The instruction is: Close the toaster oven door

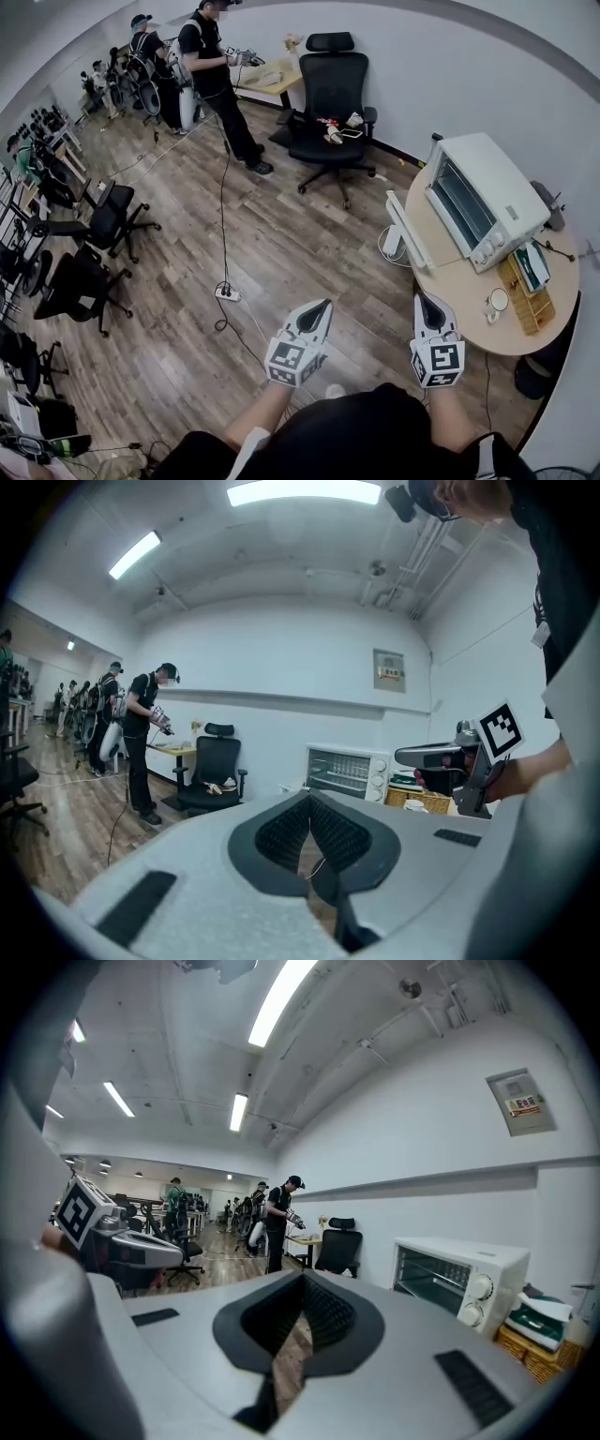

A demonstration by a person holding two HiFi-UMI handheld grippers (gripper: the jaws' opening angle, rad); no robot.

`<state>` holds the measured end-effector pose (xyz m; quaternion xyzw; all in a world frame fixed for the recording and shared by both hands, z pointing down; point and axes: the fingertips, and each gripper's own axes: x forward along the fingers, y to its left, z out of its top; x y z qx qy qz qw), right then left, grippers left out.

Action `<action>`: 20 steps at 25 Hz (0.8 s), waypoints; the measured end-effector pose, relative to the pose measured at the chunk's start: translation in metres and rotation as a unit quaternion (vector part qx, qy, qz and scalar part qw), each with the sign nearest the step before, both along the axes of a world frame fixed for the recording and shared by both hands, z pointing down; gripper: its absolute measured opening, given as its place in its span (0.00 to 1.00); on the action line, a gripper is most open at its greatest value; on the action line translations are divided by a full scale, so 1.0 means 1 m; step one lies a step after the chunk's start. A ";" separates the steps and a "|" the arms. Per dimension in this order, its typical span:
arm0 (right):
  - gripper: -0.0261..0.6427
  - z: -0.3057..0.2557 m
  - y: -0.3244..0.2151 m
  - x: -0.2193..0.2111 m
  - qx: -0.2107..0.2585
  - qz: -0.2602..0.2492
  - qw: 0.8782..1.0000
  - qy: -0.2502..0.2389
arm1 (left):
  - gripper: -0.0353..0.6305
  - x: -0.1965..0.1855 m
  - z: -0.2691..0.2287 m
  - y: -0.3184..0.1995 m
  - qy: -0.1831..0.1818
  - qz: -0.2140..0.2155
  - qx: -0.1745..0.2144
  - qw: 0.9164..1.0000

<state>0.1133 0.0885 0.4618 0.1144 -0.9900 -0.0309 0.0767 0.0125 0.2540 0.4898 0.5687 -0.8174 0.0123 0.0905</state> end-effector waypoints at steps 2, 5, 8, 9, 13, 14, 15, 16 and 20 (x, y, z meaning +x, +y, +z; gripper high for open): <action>0.03 0.002 0.000 -0.001 0.001 0.009 1.000 0.004 | 0.05 -0.004 0.003 0.000 0.001 0.008 -0.001 1.000; 0.03 0.004 -0.004 -0.004 0.003 0.019 1.000 0.009 | 0.05 -0.011 0.007 -0.006 0.002 0.018 -0.004 1.000; 0.03 0.006 -0.012 -0.008 0.002 0.027 1.000 0.014 | 0.05 -0.017 0.010 -0.016 0.002 0.032 -0.009 0.999; 0.03 0.007 -0.015 -0.009 0.002 0.030 0.999 0.015 | 0.05 -0.019 0.012 -0.021 0.001 0.037 -0.011 0.999; 0.03 0.016 -0.036 -0.024 -0.001 0.037 0.999 0.018 | 0.05 -0.035 0.021 -0.046 0.001 0.050 -0.023 0.998; 0.03 0.017 -0.042 -0.029 -0.003 0.039 0.999 0.019 | 0.05 -0.041 0.023 -0.053 0.002 0.053 -0.027 0.998; 0.03 0.018 -0.049 -0.035 -0.004 0.040 0.999 0.021 | 0.05 -0.047 0.024 -0.062 0.003 0.055 -0.030 0.998; 0.03 0.019 -0.057 -0.040 -0.005 0.042 0.999 0.023 | 0.05 -0.053 0.024 -0.071 0.003 0.057 -0.034 0.998; 0.03 0.021 -0.094 -0.064 -0.003 0.052 0.998 0.023 | 0.05 -0.081 0.028 -0.108 -0.005 0.063 -0.047 0.997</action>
